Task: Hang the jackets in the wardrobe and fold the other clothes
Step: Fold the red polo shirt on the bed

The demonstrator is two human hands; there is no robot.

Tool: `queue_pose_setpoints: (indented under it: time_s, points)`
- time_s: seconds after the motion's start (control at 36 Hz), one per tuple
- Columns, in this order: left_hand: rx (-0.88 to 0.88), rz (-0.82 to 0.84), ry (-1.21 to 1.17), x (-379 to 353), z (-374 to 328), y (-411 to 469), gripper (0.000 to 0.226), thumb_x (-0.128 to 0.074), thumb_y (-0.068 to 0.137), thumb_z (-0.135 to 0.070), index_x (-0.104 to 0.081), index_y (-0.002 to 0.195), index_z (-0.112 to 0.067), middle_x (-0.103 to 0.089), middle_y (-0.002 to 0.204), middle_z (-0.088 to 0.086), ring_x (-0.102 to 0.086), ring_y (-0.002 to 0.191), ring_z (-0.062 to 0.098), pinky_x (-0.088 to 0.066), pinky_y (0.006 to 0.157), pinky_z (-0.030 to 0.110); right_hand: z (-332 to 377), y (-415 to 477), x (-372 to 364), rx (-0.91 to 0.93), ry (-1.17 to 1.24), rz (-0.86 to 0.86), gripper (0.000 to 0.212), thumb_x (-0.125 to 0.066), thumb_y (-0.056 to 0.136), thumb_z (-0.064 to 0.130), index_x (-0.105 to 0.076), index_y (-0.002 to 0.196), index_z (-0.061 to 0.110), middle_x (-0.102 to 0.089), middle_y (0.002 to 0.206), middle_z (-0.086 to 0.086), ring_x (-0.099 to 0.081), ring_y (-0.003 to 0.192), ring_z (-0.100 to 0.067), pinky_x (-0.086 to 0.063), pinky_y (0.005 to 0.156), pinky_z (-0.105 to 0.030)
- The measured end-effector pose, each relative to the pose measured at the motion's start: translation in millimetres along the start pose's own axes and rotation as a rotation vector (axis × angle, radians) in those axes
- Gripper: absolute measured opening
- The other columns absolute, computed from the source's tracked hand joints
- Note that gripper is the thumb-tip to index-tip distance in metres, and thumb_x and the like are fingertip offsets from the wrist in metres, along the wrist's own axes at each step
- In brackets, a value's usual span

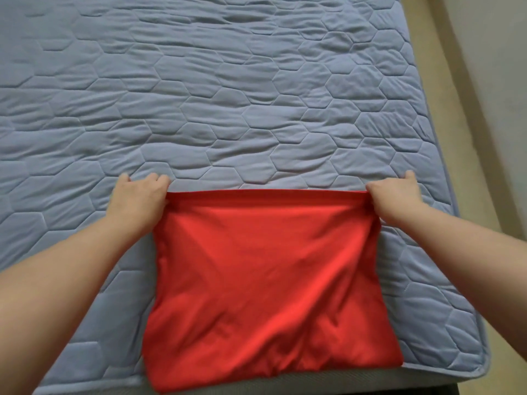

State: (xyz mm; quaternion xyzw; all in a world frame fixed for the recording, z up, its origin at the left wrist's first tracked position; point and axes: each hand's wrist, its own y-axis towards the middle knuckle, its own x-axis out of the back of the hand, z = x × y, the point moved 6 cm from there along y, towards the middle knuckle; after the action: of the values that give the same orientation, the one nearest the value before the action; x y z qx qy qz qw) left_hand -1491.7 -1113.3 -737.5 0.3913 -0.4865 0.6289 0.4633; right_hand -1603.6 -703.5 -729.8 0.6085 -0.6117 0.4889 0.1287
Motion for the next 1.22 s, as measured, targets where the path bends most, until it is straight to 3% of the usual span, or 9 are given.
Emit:
queue_pose_setpoints:
  time_s: [0.22, 0.31, 0.42, 0.53, 0.69, 0.81, 0.94, 1.11, 1.22]
  points:
    - [0.084, 0.163, -0.031, -13.6, -11.8, -2.2, 0.023, -0.056, 0.088, -0.030, -0.054, 0.103, -0.014, -0.059, 0.115, 0.010, -0.051, 0.112, 0.030, -0.038, 0.086, 0.039, 5.6, -1.0, -22.2, -0.146, 0.669, 0.083, 0.023, -0.055, 0.088, 0.024, -0.064, 0.102, 0.008, -0.059, 0.110, -0.019, -0.053, 0.110, -0.033, -0.043, 0.085, -0.037]
    - [0.278, 0.102, -0.487, -3.7, -1.8, -7.5, 0.016, -0.060, 0.080, -0.024, -0.052, 0.080, -0.010, -0.063, 0.094, 0.018, -0.058, 0.091, 0.035, -0.037, 0.070, 0.037, -5.7, -7.4, -22.0, -0.325, 1.340, -0.023, 0.014, -0.058, 0.085, 0.014, -0.056, 0.072, 0.010, -0.052, 0.066, -0.009, -0.050, 0.069, -0.023, -0.033, 0.058, -0.032]
    - [0.564, 0.049, -1.182, 6.6, 8.1, -35.0, 0.014, -0.058, 0.068, -0.019, -0.050, 0.068, -0.008, -0.054, 0.062, 0.013, -0.058, 0.055, 0.019, -0.047, 0.060, 0.032, -11.1, -36.7, -29.7, -0.541, 1.873, 0.008, 0.021, -0.054, 0.085, 0.005, -0.049, 0.068, 0.017, -0.039, 0.062, -0.003, -0.035, 0.052, -0.012, -0.029, 0.047, -0.025]
    - [0.650, 0.230, -1.282, 3.4, 0.3, -81.6, 0.027, -0.055, 0.083, 0.006, -0.050, 0.070, -0.017, -0.051, 0.063, 0.008, -0.051, 0.041, 0.006, -0.040, 0.040, 0.017, 6.5, -85.7, -37.5, -0.440, 1.819, 0.426, 0.021, -0.049, 0.087, 0.001, -0.052, 0.070, 0.015, -0.045, 0.062, -0.006, -0.042, 0.048, -0.016, -0.036, 0.043, -0.019]
    - [0.071, 1.194, -0.538, -0.9, -54.3, -176.2, 0.028, -0.049, 0.088, -0.035, -0.065, 0.103, -0.018, -0.062, 0.110, 0.003, -0.059, 0.095, 0.016, -0.047, 0.091, 0.031, 39.9, -189.6, -54.5, -0.031, 1.040, 1.196, 0.012, -0.061, 0.086, 0.016, -0.062, 0.098, 0.014, -0.064, 0.082, -0.007, -0.061, 0.066, -0.017, -0.047, 0.058, -0.025]
    - [0.249, 0.786, -0.394, 3.3, -63.1, -157.8, 0.042, -0.056, 0.084, -0.046, -0.058, 0.112, -0.015, -0.063, 0.122, 0.011, -0.059, 0.111, 0.027, -0.045, 0.087, 0.029, 50.0, -167.7, -45.2, 0.071, 0.780, 0.745, 0.018, -0.059, 0.092, 0.035, -0.058, 0.099, 0.019, -0.064, 0.115, -0.010, -0.059, 0.099, -0.021, -0.043, 0.072, -0.023]
    - [0.622, 0.522, -0.650, -20.0, -63.8, -124.6, 0.078, -0.070, 0.076, -0.054, -0.038, 0.132, -0.009, -0.054, 0.132, 0.020, -0.052, 0.122, 0.036, -0.043, 0.094, 0.040, 48.3, -115.7, -45.8, -0.323, 1.203, 0.450, 0.080, -0.065, 0.087, 0.040, -0.028, 0.143, -0.003, -0.043, 0.143, -0.021, -0.043, 0.132, -0.033, -0.036, 0.102, -0.032]
    - [0.619, 0.335, -1.026, -55.7, -77.3, -93.9, 0.020, -0.069, 0.086, -0.024, -0.061, 0.085, -0.006, -0.066, 0.092, 0.019, -0.061, 0.097, 0.035, -0.041, 0.074, 0.036, 75.2, -83.3, -73.3, -0.475, 1.590, 0.452, 0.032, -0.063, 0.088, 0.012, -0.063, 0.118, 0.000, -0.065, 0.115, -0.020, -0.058, 0.092, -0.022, -0.045, 0.074, -0.028]
    - [0.626, 0.060, -1.041, -36.7, -57.2, -74.9, 0.014, -0.065, 0.088, -0.021, -0.061, 0.081, -0.010, -0.066, 0.083, 0.018, -0.061, 0.082, 0.033, -0.036, 0.066, 0.036, 59.3, -64.4, -53.5, -0.496, 1.539, 0.163, 0.023, -0.059, 0.090, 0.010, -0.065, 0.110, 0.000, -0.066, 0.111, -0.021, -0.061, 0.102, -0.029, -0.044, 0.081, -0.032]
